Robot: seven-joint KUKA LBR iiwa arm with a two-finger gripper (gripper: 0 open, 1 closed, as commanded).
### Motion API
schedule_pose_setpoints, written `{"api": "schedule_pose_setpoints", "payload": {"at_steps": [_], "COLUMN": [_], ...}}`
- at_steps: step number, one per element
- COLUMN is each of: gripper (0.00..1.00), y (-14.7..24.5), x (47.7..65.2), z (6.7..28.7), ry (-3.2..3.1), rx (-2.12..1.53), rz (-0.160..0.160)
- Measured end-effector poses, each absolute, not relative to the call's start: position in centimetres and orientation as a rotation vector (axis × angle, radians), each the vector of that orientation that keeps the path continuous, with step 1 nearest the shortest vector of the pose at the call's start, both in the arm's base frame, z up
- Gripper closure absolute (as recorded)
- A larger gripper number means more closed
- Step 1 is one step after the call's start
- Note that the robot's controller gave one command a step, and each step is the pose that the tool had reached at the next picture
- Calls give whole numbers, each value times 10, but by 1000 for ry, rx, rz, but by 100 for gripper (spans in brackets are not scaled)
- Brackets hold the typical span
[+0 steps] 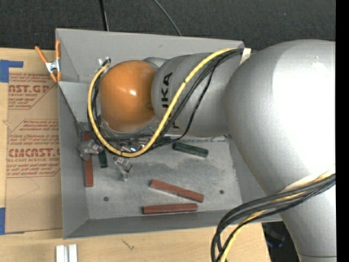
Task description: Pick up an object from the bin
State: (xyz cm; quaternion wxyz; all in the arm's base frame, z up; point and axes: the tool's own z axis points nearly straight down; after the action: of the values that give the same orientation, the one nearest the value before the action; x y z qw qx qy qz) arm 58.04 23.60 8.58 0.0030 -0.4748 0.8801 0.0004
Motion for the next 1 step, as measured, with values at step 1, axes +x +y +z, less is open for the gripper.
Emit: {"api": "schedule_pose_setpoints", "payload": {"at_steps": [1], "gripper": [0], "y": [235], "x": [586], "z": [53], "ry": [2727], "rx": [-1534], "rz": [-6]}}
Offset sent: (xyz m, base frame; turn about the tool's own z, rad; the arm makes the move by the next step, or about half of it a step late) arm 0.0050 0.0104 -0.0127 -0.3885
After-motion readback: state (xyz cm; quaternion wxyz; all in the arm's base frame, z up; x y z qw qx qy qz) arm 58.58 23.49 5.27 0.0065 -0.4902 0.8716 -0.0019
